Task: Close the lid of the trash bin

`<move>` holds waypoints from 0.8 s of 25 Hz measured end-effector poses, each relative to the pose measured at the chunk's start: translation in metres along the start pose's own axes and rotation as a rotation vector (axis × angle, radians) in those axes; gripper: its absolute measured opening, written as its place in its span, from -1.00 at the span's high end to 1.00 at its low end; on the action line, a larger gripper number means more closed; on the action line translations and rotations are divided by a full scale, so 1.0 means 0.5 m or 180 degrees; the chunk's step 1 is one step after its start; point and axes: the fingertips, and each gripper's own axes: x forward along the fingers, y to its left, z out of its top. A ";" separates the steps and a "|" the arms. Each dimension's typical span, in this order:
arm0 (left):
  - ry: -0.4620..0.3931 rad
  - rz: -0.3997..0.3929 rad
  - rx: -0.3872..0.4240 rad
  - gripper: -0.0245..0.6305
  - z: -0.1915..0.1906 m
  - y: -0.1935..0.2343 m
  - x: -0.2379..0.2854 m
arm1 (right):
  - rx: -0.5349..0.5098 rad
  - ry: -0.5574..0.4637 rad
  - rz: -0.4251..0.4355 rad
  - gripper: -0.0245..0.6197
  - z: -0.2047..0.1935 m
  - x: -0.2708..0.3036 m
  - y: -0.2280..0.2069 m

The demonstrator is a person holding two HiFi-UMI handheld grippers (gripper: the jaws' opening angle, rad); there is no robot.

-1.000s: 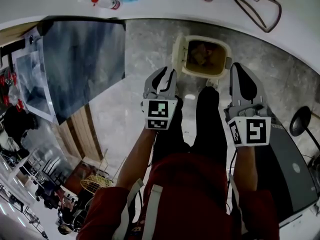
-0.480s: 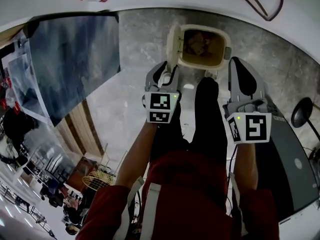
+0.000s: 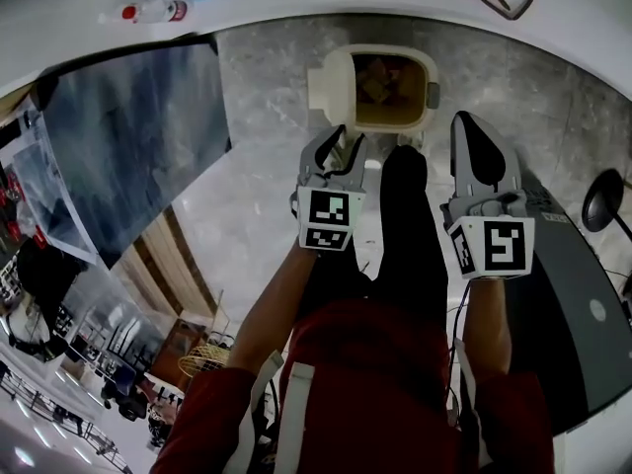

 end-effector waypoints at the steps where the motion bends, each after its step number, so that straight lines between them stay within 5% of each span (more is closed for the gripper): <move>1: 0.0013 -0.0048 0.0017 0.48 0.000 -0.013 0.009 | 0.0017 0.0016 -0.0022 0.92 -0.008 -0.003 -0.010; 6: 0.0052 -0.0201 -0.0049 0.48 -0.005 -0.071 0.062 | 0.0136 0.0089 -0.0118 0.92 -0.058 -0.013 -0.064; 20: 0.0415 -0.0668 0.0302 0.48 -0.070 -0.213 0.248 | 0.0385 0.0413 -0.0245 0.92 -0.233 -0.004 -0.182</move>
